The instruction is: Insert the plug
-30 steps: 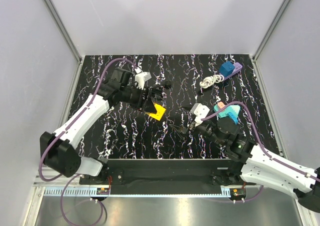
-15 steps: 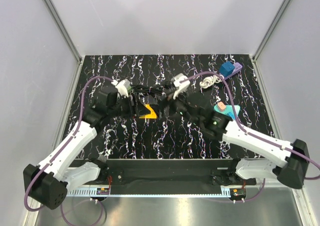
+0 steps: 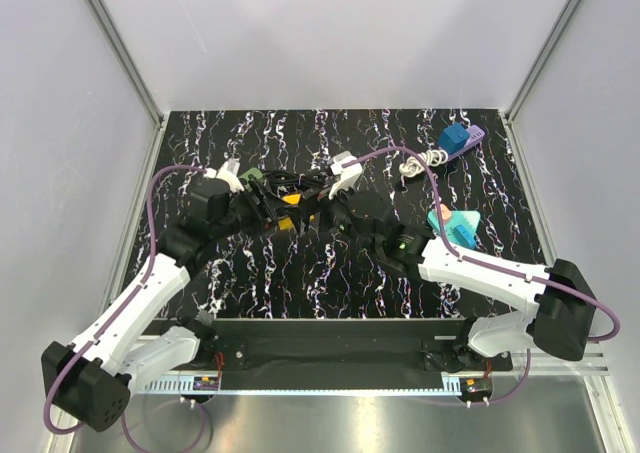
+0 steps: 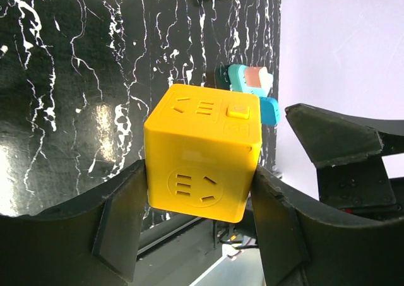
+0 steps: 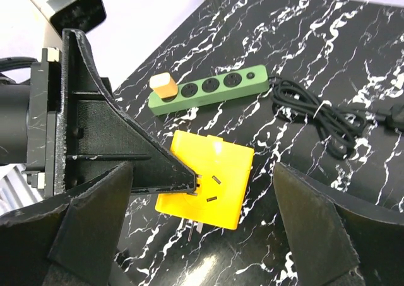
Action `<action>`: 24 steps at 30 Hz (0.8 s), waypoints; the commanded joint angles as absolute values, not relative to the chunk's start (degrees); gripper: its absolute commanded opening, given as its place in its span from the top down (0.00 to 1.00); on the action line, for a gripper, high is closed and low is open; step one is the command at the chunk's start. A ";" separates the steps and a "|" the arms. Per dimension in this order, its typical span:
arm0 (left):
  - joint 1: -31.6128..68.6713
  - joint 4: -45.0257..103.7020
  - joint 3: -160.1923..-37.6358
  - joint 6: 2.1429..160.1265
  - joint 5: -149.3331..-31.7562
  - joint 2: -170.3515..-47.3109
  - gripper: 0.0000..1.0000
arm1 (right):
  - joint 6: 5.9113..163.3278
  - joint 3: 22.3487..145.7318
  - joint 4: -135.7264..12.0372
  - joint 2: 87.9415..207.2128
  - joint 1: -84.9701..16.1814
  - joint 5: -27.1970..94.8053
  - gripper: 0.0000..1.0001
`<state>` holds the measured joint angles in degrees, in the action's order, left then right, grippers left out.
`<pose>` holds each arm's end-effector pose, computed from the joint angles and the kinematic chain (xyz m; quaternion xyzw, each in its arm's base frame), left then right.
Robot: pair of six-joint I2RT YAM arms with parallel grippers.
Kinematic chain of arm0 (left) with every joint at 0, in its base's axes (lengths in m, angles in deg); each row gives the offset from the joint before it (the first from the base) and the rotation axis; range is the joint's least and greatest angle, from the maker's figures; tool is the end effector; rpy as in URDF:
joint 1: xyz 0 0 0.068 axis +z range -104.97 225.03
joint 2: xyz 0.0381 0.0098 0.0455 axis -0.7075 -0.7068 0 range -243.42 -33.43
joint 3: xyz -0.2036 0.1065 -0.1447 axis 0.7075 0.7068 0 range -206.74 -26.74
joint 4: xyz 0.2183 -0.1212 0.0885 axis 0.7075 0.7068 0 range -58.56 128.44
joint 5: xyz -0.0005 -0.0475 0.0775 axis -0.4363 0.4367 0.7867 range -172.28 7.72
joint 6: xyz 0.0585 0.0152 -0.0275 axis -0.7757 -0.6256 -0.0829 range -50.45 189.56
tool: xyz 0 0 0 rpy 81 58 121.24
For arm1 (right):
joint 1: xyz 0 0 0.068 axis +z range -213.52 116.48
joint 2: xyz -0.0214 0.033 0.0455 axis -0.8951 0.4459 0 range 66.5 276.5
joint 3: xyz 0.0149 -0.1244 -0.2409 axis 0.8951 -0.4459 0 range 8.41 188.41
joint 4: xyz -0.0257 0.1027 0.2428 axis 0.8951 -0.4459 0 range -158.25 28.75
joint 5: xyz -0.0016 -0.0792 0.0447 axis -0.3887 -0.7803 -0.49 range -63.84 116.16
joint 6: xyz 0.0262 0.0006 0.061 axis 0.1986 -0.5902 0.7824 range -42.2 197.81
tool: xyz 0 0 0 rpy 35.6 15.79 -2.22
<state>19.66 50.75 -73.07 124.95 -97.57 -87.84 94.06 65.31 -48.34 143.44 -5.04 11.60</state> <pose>0.2041 -0.1122 0.2940 -0.1527 0.8359 -0.4202 0.3185 0.1884 0.2818 0.3250 -0.1896 0.7240 0.3229 0.5794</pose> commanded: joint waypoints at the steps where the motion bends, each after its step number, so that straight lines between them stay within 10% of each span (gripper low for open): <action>1: 19.19 42.08 -75.35 129.06 -95.03 -86.34 1.00 | 91.52 65.88 -45.86 144.28 -3.14 12.54 0.00; 24: 19.19 45.94 -77.99 128.70 -92.56 -88.10 1.00 | 89.06 60.26 -37.52 143.75 -3.14 11.84 0.00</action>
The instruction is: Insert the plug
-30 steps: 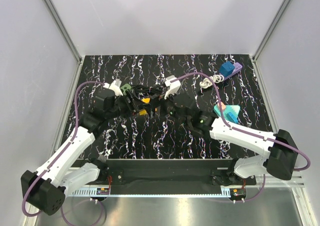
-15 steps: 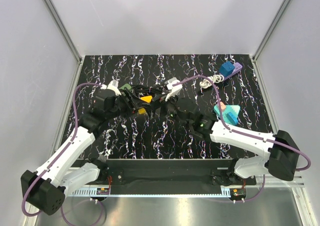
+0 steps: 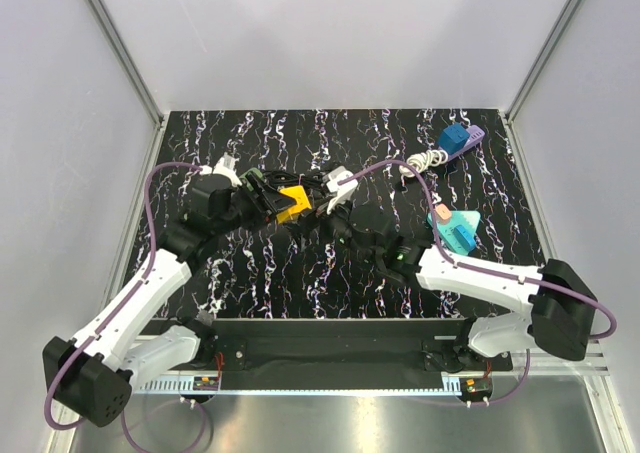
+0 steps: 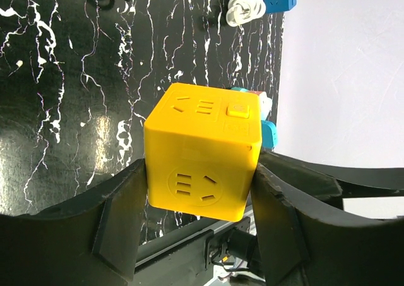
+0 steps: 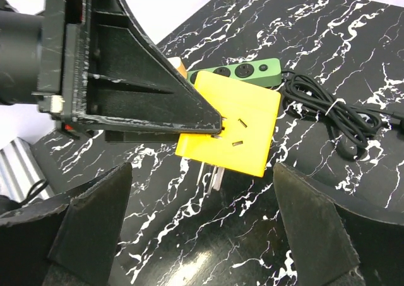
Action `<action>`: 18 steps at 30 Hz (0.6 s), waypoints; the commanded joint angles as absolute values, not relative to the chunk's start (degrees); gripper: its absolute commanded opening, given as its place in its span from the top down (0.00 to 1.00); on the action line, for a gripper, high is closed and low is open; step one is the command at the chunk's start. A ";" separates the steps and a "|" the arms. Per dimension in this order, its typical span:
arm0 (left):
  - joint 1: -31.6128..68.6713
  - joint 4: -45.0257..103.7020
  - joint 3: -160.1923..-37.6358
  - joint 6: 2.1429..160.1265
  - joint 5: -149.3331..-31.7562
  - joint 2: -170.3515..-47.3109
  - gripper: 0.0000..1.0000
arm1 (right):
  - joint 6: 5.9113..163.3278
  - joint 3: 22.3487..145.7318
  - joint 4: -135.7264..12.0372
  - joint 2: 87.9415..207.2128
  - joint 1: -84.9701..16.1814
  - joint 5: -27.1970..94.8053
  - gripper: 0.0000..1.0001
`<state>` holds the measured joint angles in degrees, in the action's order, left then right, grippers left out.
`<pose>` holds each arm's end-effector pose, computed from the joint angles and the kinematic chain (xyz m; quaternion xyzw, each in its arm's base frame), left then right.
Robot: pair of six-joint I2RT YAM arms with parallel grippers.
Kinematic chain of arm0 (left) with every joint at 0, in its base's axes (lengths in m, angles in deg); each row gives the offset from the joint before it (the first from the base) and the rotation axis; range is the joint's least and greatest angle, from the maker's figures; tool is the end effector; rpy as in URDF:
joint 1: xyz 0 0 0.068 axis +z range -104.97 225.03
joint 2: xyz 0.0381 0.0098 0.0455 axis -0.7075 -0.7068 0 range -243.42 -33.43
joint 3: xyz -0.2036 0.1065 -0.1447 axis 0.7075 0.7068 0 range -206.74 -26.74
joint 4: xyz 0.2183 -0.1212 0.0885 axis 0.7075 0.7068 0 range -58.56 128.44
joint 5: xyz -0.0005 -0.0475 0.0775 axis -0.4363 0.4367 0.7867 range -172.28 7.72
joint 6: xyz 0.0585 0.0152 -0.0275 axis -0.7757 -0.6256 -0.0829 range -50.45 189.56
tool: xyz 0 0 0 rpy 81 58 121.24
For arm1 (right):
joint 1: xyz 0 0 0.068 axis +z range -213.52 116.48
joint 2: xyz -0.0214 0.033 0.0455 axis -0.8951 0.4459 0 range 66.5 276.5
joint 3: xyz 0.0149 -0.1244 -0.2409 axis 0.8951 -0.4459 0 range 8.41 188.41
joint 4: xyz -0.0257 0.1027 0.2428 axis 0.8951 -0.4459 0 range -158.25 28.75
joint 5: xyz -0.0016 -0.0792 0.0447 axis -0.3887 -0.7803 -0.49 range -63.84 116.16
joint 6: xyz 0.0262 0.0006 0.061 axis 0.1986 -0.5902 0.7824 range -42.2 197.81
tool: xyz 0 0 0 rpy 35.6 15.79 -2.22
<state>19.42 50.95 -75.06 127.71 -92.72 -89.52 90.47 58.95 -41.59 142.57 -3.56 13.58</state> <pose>0.2120 -0.1122 0.2996 -0.1929 0.8296 -0.4038 0.3339 0.1760 0.2814 0.3026 -0.2287 0.7054 0.3288 0.5848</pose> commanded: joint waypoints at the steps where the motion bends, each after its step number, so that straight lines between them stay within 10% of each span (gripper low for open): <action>1: 19.19 45.86 -77.64 128.88 -92.65 -87.66 1.00 | 88.18 60.35 -35.87 144.10 -3.14 11.49 0.00; 10: 19.19 44.54 -76.49 130.73 -96.52 -85.02 1.00 | 83.97 65.18 -32.96 150.43 -3.05 9.81 0.06; 15: 19.19 42.44 -75.62 129.59 -102.39 -84.67 0.93 | 82.38 61.85 -25.07 149.30 -3.05 10.25 0.71; 18: 19.19 39.27 -75.61 126.17 -108.26 -84.31 0.51 | 80.98 58.51 -23.45 146.40 -3.31 13.58 0.97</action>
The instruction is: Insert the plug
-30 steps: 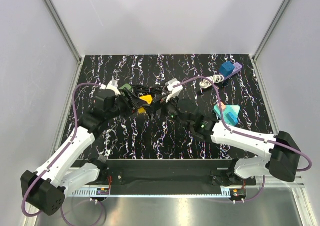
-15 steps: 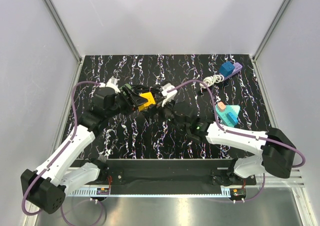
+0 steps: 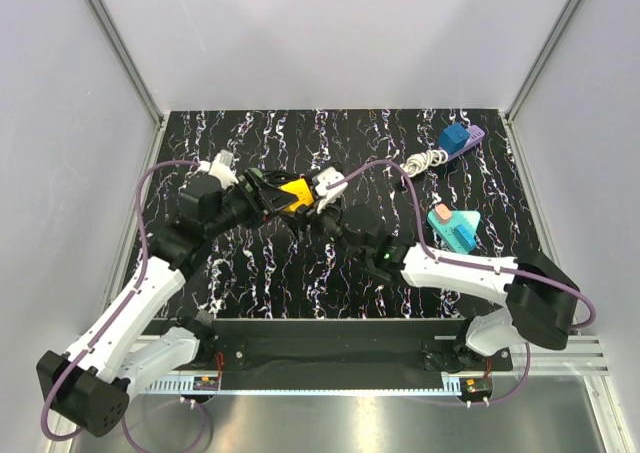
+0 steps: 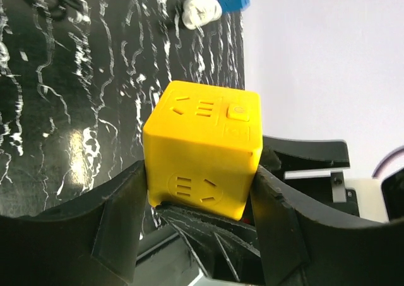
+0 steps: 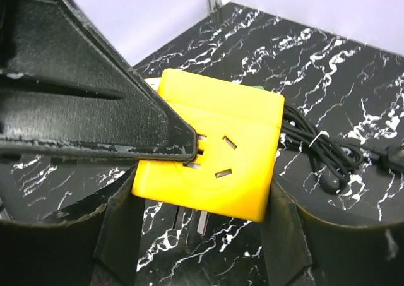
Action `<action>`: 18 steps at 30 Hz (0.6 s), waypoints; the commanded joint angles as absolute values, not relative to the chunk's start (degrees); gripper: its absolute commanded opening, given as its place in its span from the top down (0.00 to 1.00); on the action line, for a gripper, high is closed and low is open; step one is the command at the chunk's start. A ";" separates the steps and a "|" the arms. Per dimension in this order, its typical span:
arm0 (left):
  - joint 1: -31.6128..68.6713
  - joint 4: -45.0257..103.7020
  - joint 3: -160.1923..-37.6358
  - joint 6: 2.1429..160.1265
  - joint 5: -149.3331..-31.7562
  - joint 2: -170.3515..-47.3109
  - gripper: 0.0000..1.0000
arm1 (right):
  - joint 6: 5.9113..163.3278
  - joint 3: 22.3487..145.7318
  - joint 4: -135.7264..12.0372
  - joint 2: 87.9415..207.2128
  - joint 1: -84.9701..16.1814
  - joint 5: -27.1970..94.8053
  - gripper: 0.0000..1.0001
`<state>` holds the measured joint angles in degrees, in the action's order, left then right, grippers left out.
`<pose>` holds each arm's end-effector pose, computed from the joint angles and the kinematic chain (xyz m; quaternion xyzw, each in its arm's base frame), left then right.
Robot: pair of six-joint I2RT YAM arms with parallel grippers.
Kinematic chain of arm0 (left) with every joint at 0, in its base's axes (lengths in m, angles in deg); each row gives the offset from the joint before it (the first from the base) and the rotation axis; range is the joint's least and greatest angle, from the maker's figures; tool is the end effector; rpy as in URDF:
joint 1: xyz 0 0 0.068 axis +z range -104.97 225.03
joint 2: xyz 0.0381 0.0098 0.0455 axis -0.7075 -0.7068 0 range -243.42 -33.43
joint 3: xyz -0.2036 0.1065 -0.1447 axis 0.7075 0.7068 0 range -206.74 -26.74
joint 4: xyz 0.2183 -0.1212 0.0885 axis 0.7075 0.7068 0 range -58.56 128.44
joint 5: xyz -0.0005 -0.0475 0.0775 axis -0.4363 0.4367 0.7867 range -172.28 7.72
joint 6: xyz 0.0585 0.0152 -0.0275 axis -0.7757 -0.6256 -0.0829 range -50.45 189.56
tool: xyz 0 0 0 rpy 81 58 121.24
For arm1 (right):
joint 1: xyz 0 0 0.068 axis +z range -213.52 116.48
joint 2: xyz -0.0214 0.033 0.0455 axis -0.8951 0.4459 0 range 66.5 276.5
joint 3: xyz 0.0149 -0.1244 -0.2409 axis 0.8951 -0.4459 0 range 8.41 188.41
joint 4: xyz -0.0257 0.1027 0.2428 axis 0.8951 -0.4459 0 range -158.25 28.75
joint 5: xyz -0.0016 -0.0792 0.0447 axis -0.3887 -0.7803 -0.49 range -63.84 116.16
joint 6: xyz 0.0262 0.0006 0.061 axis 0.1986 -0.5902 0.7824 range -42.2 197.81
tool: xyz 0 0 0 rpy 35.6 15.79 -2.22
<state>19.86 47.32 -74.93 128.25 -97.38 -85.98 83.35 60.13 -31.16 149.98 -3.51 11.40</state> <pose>0.2022 -0.1102 0.3196 -0.1627 0.8004 -0.4589 0.3496 0.1906 0.3033 0.2910 -0.2459 0.6735 0.2966 0.6308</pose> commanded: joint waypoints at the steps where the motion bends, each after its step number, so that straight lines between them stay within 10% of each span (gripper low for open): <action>1: 19.28 39.70 -76.31 124.24 -109.60 -84.40 0.41 | 80.80 58.16 -24.50 145.61 -3.32 15.60 1.00; 9: 20.15 60.33 -90.19 95.77 -124.60 -88.62 0.14 | 89.21 57.28 -37.06 134.54 -9.11 42.04 1.00; 18: 20.16 60.71 -89.68 88.80 -139.92 -88.36 0.12 | 99.41 59.38 -37.96 134.95 -14.04 67.55 1.00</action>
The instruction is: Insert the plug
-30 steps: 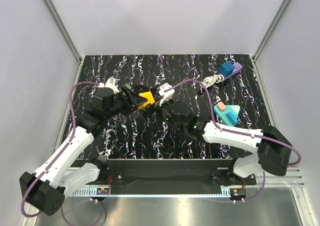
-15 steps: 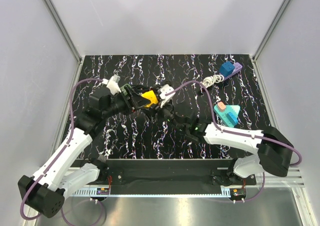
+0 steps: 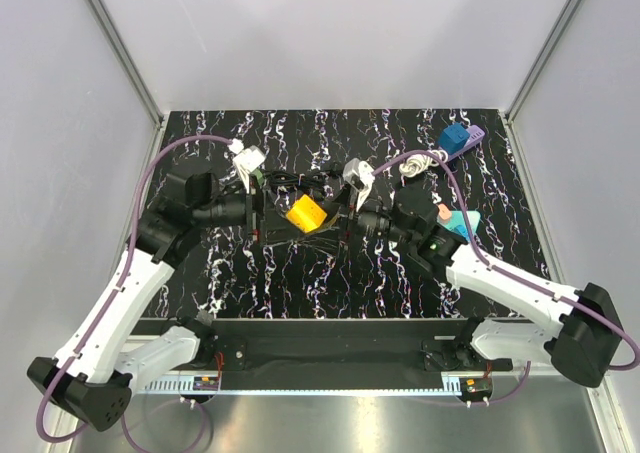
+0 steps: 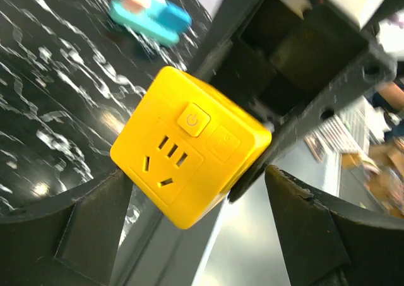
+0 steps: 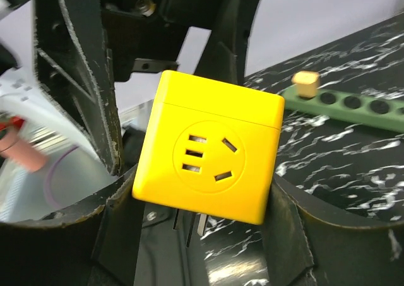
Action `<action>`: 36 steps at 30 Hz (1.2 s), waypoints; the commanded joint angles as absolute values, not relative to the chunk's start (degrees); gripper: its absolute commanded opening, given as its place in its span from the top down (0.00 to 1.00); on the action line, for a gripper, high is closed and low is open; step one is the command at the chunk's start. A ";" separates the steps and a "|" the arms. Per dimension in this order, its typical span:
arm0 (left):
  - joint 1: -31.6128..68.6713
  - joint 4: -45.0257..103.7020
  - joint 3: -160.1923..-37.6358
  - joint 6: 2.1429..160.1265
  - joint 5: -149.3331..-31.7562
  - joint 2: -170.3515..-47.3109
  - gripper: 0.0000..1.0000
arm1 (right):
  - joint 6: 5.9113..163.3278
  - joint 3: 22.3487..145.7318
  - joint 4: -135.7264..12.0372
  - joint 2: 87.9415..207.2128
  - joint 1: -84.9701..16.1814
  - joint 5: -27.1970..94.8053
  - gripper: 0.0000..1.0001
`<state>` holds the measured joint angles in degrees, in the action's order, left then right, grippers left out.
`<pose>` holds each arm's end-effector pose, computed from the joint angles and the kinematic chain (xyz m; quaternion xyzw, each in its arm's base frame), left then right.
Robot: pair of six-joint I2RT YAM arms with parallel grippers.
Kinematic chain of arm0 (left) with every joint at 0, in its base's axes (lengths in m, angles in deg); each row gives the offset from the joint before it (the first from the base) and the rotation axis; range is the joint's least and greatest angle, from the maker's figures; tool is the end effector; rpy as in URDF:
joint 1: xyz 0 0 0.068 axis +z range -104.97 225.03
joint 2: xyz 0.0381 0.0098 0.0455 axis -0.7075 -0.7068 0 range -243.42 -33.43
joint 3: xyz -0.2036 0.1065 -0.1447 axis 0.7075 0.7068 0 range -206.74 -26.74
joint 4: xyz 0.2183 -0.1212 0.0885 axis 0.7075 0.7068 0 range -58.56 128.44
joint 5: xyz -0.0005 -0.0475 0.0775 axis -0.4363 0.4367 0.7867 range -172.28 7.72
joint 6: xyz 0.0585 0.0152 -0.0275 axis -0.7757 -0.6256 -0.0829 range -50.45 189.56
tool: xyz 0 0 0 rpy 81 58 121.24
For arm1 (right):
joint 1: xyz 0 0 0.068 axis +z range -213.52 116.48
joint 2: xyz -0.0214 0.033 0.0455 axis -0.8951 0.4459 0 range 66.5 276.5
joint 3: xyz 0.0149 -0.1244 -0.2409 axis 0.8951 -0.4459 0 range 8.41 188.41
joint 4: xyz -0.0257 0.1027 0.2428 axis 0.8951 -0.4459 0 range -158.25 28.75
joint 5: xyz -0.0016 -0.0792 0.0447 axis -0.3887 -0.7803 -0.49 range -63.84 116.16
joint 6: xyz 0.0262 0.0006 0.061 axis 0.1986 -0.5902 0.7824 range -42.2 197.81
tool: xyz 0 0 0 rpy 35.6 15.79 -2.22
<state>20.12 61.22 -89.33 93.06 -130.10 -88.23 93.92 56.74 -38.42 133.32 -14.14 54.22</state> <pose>0.1724 -0.1231 0.3802 0.2359 0.7551 -0.5160 0.3285 0.1710 0.2374 0.3421 -0.3591 0.5811 0.5235 0.5093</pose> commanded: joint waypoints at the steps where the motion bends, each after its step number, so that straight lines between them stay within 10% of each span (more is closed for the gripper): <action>1: 20.07 60.19 -89.59 88.89 -140.81 -88.36 0.13 | 100.21 60.08 -37.61 135.57 -13.95 69.91 1.00; 11: 20.16 59.30 -87.48 89.68 -143.10 -87.39 0.24 | 105.84 60.08 -30.31 139.44 -14.04 80.38 1.00; 27: 22.35 58.25 -89.41 87.57 -142.57 -89.15 0.10 | 109.62 60.88 -26.01 141.55 -14.04 88.65 1.00; 36: 22.70 56.58 -87.30 87.40 -148.11 -88.18 0.23 | 110.68 60.35 -23.63 141.29 -14.48 86.63 1.00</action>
